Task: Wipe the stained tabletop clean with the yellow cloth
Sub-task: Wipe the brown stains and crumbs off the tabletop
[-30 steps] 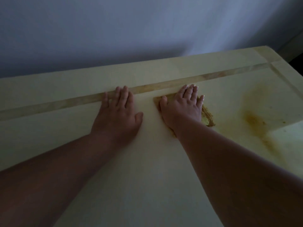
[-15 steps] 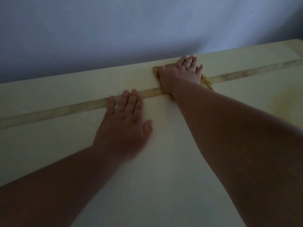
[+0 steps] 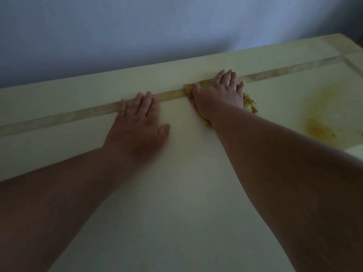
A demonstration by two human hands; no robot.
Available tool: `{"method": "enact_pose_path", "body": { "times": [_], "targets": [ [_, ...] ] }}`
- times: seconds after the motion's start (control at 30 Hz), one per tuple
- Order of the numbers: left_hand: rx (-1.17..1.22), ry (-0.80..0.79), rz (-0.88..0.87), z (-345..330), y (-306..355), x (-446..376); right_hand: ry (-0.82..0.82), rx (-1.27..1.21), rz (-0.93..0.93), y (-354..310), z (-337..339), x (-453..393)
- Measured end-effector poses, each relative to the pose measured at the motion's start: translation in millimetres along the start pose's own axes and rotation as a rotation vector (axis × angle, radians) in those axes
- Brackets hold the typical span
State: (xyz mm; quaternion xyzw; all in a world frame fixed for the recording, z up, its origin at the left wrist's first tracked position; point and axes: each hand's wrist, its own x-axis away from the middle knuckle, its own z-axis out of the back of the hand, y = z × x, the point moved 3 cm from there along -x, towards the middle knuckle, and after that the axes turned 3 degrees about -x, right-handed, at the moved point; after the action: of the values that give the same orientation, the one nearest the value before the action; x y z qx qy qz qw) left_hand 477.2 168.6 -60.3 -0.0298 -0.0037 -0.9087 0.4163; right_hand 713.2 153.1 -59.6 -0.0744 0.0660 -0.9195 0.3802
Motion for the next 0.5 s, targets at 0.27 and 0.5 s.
{"method": "enact_pose_path", "body": {
  "times": [0.27, 0.5],
  "targets": [
    [-0.002, -0.062, 0.027, 1.4, 3.0, -0.6, 0.006, 0.025, -0.026, 64.9, 4.6, 72.8],
    [-0.133, -0.072, 0.103, 12.8, 17.1, 6.0, -0.006, 0.042, -0.022, 112.2, 8.4, 132.3]
  ]
}}
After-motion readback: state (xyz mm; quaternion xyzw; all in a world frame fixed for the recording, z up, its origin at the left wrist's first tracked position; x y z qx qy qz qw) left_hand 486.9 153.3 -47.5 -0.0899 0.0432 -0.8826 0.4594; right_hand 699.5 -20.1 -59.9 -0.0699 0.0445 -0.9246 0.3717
